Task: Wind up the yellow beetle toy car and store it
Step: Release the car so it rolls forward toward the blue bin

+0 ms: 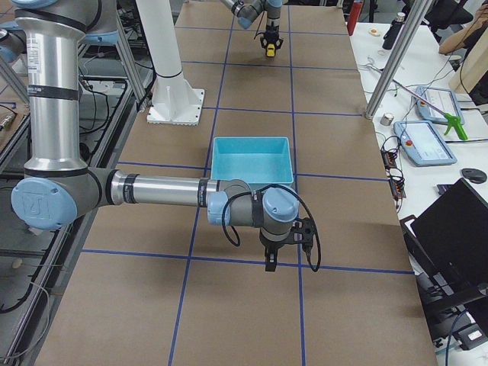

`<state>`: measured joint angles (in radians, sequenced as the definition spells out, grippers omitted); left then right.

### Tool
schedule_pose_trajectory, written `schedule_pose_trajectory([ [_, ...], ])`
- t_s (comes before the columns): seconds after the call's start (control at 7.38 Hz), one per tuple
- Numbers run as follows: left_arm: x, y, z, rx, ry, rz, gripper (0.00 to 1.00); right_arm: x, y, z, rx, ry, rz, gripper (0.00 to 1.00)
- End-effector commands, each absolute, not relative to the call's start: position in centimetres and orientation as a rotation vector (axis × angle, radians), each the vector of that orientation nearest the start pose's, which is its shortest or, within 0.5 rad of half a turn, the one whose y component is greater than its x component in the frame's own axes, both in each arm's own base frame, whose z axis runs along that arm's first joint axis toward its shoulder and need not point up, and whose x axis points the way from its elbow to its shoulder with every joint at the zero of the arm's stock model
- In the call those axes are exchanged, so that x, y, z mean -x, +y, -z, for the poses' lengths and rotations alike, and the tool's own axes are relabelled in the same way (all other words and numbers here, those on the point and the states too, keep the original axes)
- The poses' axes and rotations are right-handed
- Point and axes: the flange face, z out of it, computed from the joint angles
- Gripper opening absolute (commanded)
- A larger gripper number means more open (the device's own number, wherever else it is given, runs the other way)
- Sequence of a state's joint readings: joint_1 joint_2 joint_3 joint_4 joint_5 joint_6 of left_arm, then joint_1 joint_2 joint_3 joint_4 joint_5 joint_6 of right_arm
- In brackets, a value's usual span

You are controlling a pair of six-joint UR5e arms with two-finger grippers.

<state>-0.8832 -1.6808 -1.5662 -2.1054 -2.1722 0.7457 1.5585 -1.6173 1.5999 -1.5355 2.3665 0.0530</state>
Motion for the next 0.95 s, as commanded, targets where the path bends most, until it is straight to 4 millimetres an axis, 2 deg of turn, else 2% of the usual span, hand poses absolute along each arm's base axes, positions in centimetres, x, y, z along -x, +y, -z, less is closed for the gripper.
schedule_pose_trajectory([
  [0.0, -29.9, -48.7, -55.0, -0.709, 0.624, -1.529, 1.0, -5.6, -47.3, -66.3, 0.012, -0.796, -0.033, 1.0],
  [0.41, -29.8, -48.7, -55.0, -0.708, 0.622, -1.527, 1.0, -5.6, -47.4, -66.2, 0.01, -0.796, -0.031, 1.0],
  [0.81, -27.5, -50.0, -55.1, -0.703, 0.608, -1.474, 1.0, -5.6, -47.4, -66.2, 0.01, -0.795, -0.031, 1.0],
])
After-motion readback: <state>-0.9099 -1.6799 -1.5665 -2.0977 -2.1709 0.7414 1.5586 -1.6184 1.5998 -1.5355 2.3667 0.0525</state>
